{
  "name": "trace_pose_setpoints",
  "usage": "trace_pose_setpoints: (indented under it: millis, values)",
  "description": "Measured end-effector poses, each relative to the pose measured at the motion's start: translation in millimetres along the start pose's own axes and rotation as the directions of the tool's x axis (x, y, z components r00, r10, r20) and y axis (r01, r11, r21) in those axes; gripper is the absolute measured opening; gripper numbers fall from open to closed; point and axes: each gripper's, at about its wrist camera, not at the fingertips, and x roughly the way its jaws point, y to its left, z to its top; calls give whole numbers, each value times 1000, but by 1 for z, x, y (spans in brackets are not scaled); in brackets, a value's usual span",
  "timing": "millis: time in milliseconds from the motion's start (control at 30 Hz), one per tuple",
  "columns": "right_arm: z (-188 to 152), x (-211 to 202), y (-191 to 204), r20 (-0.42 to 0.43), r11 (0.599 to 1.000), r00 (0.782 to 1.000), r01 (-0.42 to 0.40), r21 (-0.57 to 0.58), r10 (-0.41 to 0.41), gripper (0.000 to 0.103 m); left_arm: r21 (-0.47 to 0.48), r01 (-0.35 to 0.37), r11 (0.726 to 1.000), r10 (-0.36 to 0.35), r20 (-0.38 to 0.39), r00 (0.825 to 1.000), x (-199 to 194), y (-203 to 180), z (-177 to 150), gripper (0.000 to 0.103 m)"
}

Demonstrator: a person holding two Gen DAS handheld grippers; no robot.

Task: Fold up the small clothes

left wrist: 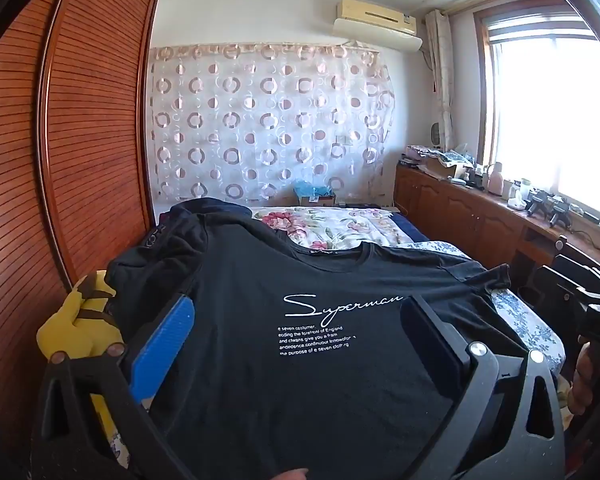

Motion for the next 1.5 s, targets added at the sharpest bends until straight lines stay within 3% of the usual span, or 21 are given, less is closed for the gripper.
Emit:
trace_pose_setpoints:
  millis: [767, 1500]
  values:
    - [5, -1, 6, 7, 1000, 1000, 0, -16, 0, 103, 15, -9, 1000, 8, 31, 999, -17, 0, 15, 103]
    - [4, -2, 5, 7, 1000, 1000, -1, -15, 1, 103, 30, -16, 999, 15, 36, 999, -15, -5, 8, 103]
